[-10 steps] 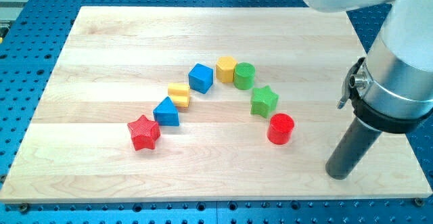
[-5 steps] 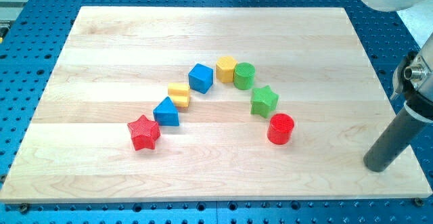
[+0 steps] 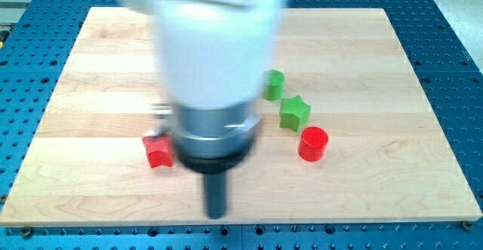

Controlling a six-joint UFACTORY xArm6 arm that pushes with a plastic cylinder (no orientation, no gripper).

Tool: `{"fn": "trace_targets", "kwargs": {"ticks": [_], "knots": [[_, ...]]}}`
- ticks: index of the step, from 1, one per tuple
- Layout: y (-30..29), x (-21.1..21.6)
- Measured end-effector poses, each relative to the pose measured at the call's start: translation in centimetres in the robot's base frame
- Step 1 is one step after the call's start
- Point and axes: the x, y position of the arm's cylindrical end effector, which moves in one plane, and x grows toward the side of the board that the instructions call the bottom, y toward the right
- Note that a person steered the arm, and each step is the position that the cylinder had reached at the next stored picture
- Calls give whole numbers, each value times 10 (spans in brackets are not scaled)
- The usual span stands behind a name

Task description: Put red star to the bottom left of hexagon

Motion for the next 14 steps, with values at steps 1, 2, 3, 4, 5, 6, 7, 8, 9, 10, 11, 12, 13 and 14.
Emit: {"fn": "trace_targets", "kwargs": {"ticks": [1,2,3,4,5,6,7,8,9,10,11,12,13,14], "knots": [[-118,-7],[-155,-47],[-155,-83],[-116,-90],[-59,-90],[-1,-90],[-45,-68],[-35,-31],[13,-49],[42,-86],[50,-105],[51,-74],[73,-102],[73,-121]]}}
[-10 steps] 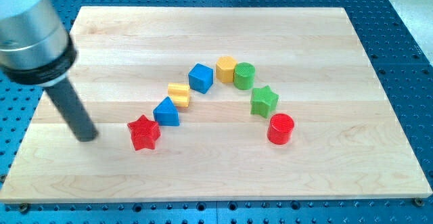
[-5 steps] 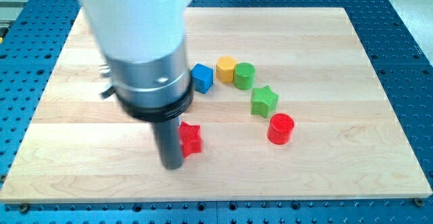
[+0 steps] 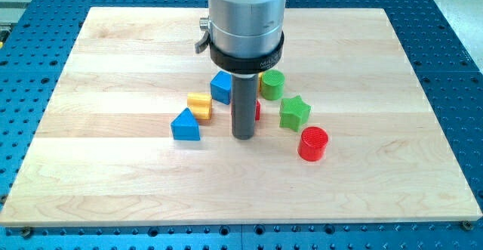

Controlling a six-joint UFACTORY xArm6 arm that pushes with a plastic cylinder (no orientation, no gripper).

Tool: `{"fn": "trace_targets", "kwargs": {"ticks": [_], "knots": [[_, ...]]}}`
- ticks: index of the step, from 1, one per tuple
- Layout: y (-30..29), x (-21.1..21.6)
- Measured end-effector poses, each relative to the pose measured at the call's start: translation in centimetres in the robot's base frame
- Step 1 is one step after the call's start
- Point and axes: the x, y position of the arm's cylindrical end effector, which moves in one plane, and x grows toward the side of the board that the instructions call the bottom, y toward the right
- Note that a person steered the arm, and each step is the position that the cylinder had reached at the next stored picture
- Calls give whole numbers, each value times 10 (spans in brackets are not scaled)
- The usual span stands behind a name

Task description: Put red star to the bottom left of hexagon

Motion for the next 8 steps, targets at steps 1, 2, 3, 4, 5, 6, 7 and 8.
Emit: {"fn": "trace_targets", "kwargs": {"ticks": [1,2,3,4,5,6,7,8], "knots": [[-4,24],[10,38],[-21,56],[-63,57],[-118,57],[-201,61],[-286,61],[-308,61]]}}
